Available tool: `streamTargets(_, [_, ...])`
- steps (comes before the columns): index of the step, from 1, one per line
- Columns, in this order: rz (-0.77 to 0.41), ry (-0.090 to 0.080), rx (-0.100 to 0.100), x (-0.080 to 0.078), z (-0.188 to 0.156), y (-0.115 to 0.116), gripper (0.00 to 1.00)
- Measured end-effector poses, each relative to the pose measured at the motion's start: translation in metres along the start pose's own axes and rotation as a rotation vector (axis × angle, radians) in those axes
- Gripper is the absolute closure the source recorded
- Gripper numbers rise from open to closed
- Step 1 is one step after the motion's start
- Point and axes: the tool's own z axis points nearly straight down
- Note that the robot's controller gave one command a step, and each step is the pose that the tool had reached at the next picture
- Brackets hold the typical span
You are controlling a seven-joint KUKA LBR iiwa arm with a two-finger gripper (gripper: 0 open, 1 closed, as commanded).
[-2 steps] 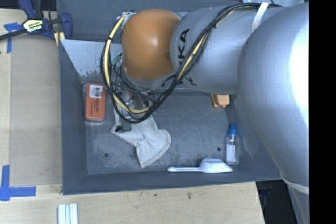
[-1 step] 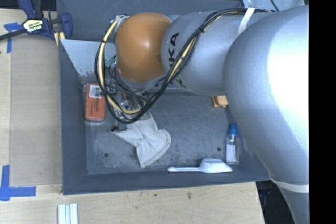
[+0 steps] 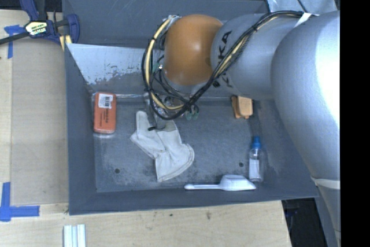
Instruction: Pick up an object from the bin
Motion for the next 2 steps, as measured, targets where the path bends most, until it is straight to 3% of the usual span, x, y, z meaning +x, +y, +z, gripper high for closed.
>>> streamTargets(1, [0.001, 0.003, 0.0, 0.0007, 0.0013, -0.0005, 0.0])
streamTargets(2, [0.001, 0.003, 0.0, 0.0008, 0.0014, -0.0005, 0.0])
